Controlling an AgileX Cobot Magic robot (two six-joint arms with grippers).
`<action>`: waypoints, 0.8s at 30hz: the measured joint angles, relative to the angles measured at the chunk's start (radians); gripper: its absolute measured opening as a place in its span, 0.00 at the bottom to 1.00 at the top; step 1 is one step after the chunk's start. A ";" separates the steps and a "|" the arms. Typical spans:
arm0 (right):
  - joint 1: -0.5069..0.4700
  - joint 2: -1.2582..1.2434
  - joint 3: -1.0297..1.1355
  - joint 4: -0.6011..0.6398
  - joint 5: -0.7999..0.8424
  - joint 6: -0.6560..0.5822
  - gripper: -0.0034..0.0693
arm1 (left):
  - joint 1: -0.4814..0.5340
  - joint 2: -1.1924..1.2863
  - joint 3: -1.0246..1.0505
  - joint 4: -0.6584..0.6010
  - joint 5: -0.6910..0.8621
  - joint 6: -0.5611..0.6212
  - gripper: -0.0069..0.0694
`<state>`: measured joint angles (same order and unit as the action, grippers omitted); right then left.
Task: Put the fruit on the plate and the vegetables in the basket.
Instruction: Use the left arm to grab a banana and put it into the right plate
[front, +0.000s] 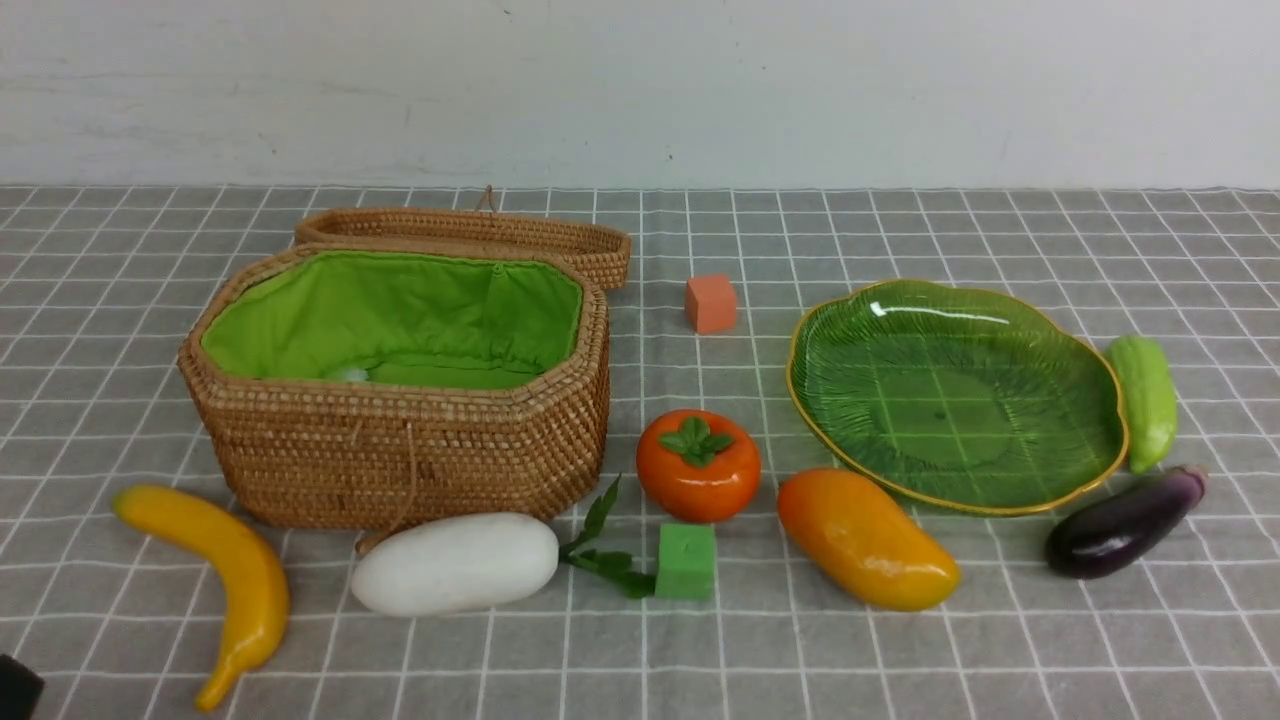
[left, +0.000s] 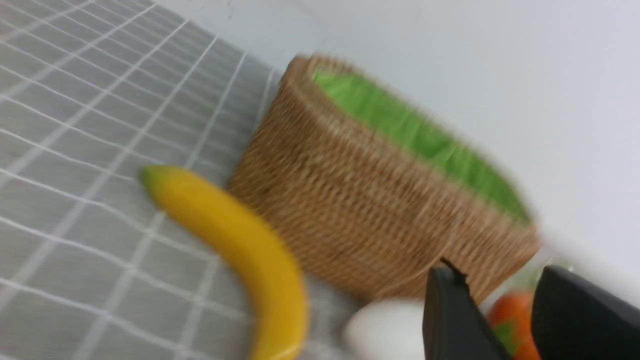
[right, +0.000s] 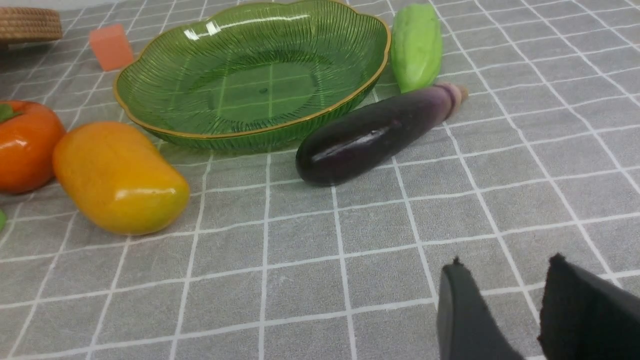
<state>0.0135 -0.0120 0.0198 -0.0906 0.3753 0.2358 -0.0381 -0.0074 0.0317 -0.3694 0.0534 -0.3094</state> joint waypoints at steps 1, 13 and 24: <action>0.000 0.000 0.000 0.000 0.000 0.000 0.38 | 0.000 0.000 0.000 -0.038 -0.018 -0.026 0.40; 0.000 0.000 0.006 0.254 -0.213 0.282 0.38 | 0.000 0.006 -0.202 -0.150 0.242 0.020 0.07; 0.224 0.231 -0.472 0.284 0.280 0.091 0.15 | 0.000 0.571 -0.586 0.041 0.685 0.153 0.07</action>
<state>0.2371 0.2191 -0.4518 0.1939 0.6558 0.3265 -0.0381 0.5637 -0.5545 -0.3282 0.7387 -0.1563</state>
